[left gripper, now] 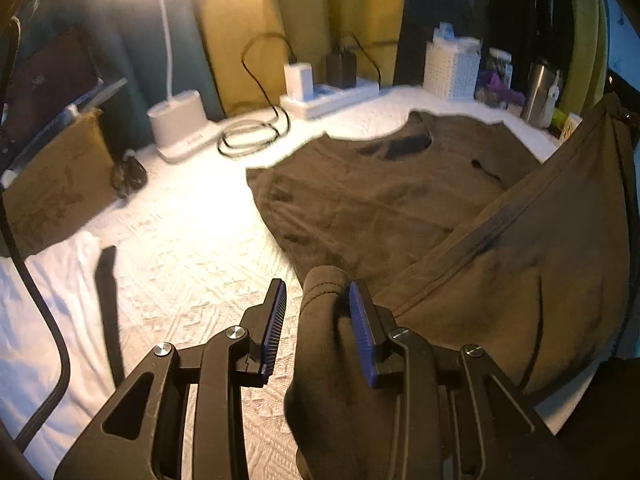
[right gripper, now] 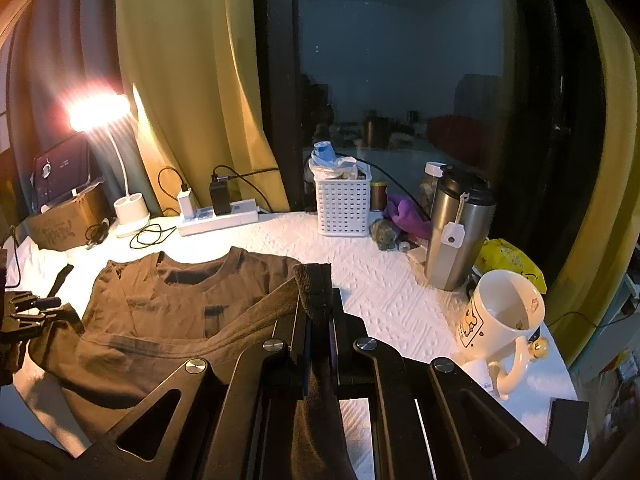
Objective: Fold small clothes
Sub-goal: 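Carry the hem over the shirt body toward the collar with both grippers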
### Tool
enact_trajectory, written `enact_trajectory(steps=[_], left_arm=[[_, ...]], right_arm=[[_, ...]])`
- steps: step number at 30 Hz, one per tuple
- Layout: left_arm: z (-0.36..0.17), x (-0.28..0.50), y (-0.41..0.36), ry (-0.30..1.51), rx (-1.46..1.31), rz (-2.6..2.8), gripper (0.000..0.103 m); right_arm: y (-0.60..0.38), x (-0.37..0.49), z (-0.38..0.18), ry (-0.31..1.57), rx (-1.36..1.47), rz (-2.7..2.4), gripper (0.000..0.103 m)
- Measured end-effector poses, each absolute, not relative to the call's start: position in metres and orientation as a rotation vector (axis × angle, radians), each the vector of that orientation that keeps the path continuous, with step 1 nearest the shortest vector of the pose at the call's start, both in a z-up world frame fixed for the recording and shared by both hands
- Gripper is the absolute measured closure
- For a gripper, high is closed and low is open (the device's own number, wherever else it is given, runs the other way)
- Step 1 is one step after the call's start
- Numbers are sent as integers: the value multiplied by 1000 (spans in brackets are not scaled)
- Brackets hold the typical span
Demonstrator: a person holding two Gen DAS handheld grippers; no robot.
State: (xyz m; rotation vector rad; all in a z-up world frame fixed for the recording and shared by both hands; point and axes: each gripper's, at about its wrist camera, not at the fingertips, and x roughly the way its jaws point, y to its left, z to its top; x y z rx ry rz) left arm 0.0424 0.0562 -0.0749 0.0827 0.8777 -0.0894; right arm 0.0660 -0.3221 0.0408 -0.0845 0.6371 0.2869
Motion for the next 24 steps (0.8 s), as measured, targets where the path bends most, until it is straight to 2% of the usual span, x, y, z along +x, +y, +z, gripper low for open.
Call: enact_trajectory(steps=[1,2,3,4,15,24], left_arm=[[-77,46,57,891,79,-95,72],[-78,47,57,890,78,-93,79],[-78,48,57,891,81,-95,95],[-78,49,56,895,83,-100,97],[-15,40,63,698,91,-31,99],[-4,70,79,646,79,11,99]], right_arm=[[-322,66,40,638,-84,287,96],[-322,67,40,639,-84,287,97],[-322,67,39,640,-84,287,97],[-322,67,39,640,-85,286,97],[-322,82,47,613,-96,276,97],[-314,119,49,606,-119,274,96]])
